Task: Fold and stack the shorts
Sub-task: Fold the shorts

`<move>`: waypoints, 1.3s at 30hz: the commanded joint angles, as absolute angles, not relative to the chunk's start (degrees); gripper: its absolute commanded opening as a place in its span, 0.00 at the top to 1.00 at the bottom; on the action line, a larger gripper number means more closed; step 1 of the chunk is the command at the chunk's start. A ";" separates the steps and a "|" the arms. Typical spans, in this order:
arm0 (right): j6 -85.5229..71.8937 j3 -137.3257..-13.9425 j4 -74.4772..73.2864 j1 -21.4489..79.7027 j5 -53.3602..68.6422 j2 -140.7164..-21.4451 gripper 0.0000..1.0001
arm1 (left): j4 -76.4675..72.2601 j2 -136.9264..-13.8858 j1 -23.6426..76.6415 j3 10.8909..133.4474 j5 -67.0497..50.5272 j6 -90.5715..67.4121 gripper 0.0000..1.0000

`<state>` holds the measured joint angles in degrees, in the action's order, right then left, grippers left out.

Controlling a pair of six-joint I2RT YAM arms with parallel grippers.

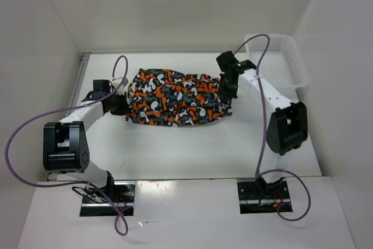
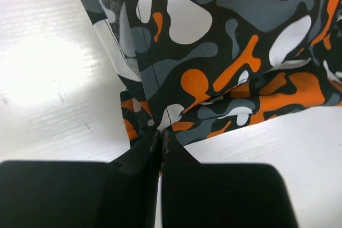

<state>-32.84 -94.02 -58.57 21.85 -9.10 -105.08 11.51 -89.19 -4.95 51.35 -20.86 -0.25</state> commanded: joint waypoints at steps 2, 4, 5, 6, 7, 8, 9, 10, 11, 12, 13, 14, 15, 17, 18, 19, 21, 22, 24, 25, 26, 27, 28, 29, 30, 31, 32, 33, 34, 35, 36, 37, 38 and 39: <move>-33.84 -81.93 -42.21 22.68 0.59 -94.75 1.00 | 14.94 -85.43 -4.83 50.80 -19.69 0.00 0.93; -32.97 -80.43 -41.66 22.68 1.31 -93.61 1.00 | 16.08 -83.86 -4.83 51.93 -19.69 0.00 0.35; -32.35 -80.42 -41.14 22.68 1.84 -93.60 1.00 | 17.04 -83.85 -4.83 52.55 -18.38 0.00 0.17; -31.73 -81.81 -41.65 22.68 1.85 -93.60 1.00 | 17.05 -83.15 -4.83 53.25 -18.37 0.00 0.12; -30.95 -82.61 -41.66 22.68 1.85 -93.60 1.00 | 17.66 -82.62 -4.83 53.87 -17.76 0.00 0.08; -30.42 -83.31 -42.18 22.68 1.85 -94.13 1.00 | 17.67 -82.62 -4.83 54.40 -17.75 0.00 0.10; -30.41 -84.71 -42.71 22.68 1.85 -94.13 1.00 | 17.67 -83.14 -4.83 55.10 -17.75 0.00 0.13; -29.63 -85.34 -42.71 22.68 2.37 -94.13 1.00 | 16.97 -83.14 -4.83 55.11 -17.75 0.00 0.16; -29.01 -86.47 -43.24 22.68 2.37 -94.13 1.00 | 16.96 -84.19 -4.83 55.80 -18.45 0.00 0.21; -29.00 -86.48 -43.24 22.68 2.37 -94.65 1.00 | 16.44 -85.85 -4.83 56.51 -18.46 0.00 0.21; -29.00 -87.01 -43.24 22.68 2.37 -94.66 1.00 | 16.44 -86.91 -4.83 57.04 -18.46 0.00 0.21; -28.48 -87.01 -43.24 22.68 2.37 -94.66 1.00 | 16.44 -87.88 -4.83 57.04 -19.07 0.00 0.21; -28.48 -87.01 -43.24 22.68 2.90 -94.66 1.00 | 16.44 -89.54 -4.83 57.04 -19.07 0.00 0.21; -28.48 -86.32 -43.24 22.68 2.90 -94.66 1.00 | 15.21 -91.22 -4.83 57.04 -19.07 0.00 0.21; -28.48 -86.31 -43.24 22.68 2.90 -94.14 1.00 | 14.60 -91.84 -4.83 56.43 -19.07 0.00 0.23; -28.48 -85.61 -43.24 22.68 2.90 -94.13 1.00 | 14.59 -92.37 -4.83 56.43 -19.07 0.00 0.29; -28.48 -84.38 -42.63 22.68 2.90 -94.13 1.00 | 13.36 -93.77 -4.83 56.43 -20.47 0.00 0.43; -28.48 -84.38 -42.63 22.68 2.90 -94.13 1.00 | 13.36 -94.30 -4.83 56.43 -20.48 0.00 0.50; -28.48 -82.98 -42.10 22.68 2.90 -93.61 1.00 | 13.36 -95.01 -3.17 56.95 -19.17 0.00 0.53; -28.48 -82.97 -42.10 22.68 2.90 -93.60 1.00 | 13.36 -95.53 -3.16 56.95 -19.16 0.00 0.48; -28.48 -82.36 -42.10 22.68 2.90 -93.60 1.00 | 13.36 -95.54 -2.47 56.95 -18.55 0.00 0.41; -28.48 -82.35 -41.58 22.68 2.90 -93.60 1.00 | 13.36 -96.23 -2.46 56.95 -18.54 0.00 0.37; -28.48 -82.35 -41.57 22.68 2.90 -93.60 1.00 | 12.66 -96.24 -2.46 56.43 -18.54 0.00 0.37; -28.48 -82.35 -41.57 22.68 2.90 -93.60 1.00 | 12.66 -96.85 -2.46 56.43 -18.54 0.00 0.39; -28.48 -82.35 -41.57 22.68 2.90 -93.60 1.00 | 12.66 -96.86 -2.46 56.43 -18.54 0.00 0.46; -28.48 -82.35 -41.57 22.68 2.90 -93.60 1.00 | 12.66 -96.86 -2.46 56.43 -18.02 0.00 0.62; -28.48 -82.35 -41.57 22.68 2.90 -93.60 1.00 | 12.66 -96.33 -2.46 56.43 -18.02 0.00 0.72; -28.48 -82.35 -41.57 22.68 2.90 -93.60 1.00 | 13.18 -95.81 -2.46 56.43 -17.23 0.00 0.81; -28.48 -81.83 -41.57 22.68 2.90 -93.60 1.00 | 13.71 -94.76 -2.46 56.43 -16.70 0.00 0.98; -28.48 -81.83 -41.57 22.68 2.90 -93.60 1.00 | 13.71 -94.22 -2.46 57.03 -16.70 0.00 1.00; -28.48 -81.83 -41.57 22.68 2.90 -93.60 1.00 | 14.58 -94.22 -2.46 58.00 -16.70 0.00 1.00; -28.48 -81.83 -41.57 22.68 2.90 -93.08 1.00 | 15.11 -93.44 -2.46 58.62 -16.70 0.00 1.00; -28.48 -81.83 -42.09 22.68 2.90 -93.08 1.00 | 15.99 -92.47 -2.46 59.23 -16.70 0.00 1.00; -28.48 -82.52 -42.10 22.68 2.90 -93.08 1.00 | 16.00 -91.85 -2.46 60.72 -17.48 0.00 1.00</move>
<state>-29.06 -82.30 -44.07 22.22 2.59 -95.29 15.46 -95.53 -2.37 56.58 -17.04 -0.25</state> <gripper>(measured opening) 0.043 0.007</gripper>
